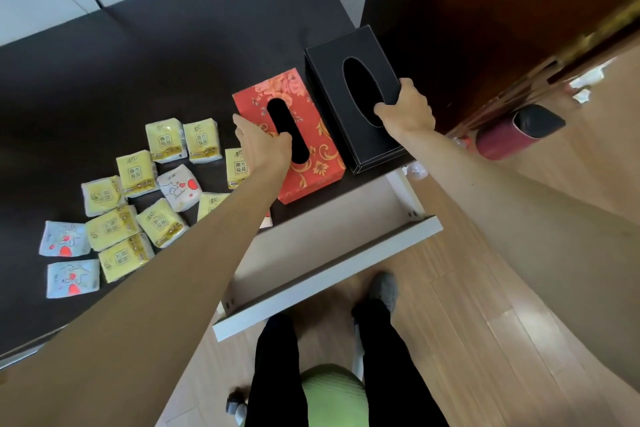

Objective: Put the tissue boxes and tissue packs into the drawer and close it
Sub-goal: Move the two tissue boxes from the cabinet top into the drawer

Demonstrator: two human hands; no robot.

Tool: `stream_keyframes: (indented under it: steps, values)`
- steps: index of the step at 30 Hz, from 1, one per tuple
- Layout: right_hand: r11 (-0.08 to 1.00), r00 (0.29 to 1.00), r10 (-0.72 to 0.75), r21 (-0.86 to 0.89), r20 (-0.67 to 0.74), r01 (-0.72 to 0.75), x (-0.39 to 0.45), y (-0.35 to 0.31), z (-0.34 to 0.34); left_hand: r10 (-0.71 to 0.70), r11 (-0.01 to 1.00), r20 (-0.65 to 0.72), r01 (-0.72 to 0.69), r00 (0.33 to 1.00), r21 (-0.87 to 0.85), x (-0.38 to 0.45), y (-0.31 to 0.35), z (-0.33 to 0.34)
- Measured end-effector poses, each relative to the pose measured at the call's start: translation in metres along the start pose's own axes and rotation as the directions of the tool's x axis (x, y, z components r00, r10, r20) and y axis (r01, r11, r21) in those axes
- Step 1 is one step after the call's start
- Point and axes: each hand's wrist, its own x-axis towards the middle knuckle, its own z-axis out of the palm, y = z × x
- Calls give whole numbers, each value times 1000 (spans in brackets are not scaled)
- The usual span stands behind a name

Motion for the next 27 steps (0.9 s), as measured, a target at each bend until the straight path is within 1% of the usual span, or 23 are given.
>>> stream_keyframes:
  steps: [2,4,6,8,10,13,18,22,24,27]
  values:
    - [999,1000,27,34,1,-27,3,0,-2,-56,996,-30,54,998,-71,2,2,0]
    - [995,999,43,93,-5,-42,-1,3,-7,-64,991,-51,57,997,-117,-2,5,-3]
    - [989,998,46,142,-36,-41,-13,11,-11,-24,991,-61,15,998,-136,-14,5,-7]
    - [970,996,35,244,-76,-15,-32,26,-14,36,988,-77,-47,996,-148,-32,2,-12]
    - [919,993,44,394,-106,2,-56,44,-15,86,978,-111,-105,990,-179,-55,-8,-17]
    - [857,986,73,514,-151,15,-86,73,-11,131,958,-143,-162,981,-237,-91,-32,-17]
    - [818,968,37,564,-250,114,-113,99,14,240,924,-212,-290,947,-250,-126,-79,-3]
    - [828,972,3,546,-236,130,-130,114,42,184,945,-152,-218,971,-243,-146,-111,4]
    - [828,977,-14,545,-213,131,-137,119,52,163,954,-148,-194,976,-228,-151,-122,6]
    - [850,976,-17,510,-218,129,-139,122,59,151,958,-148,-181,977,-222,-154,-130,8]
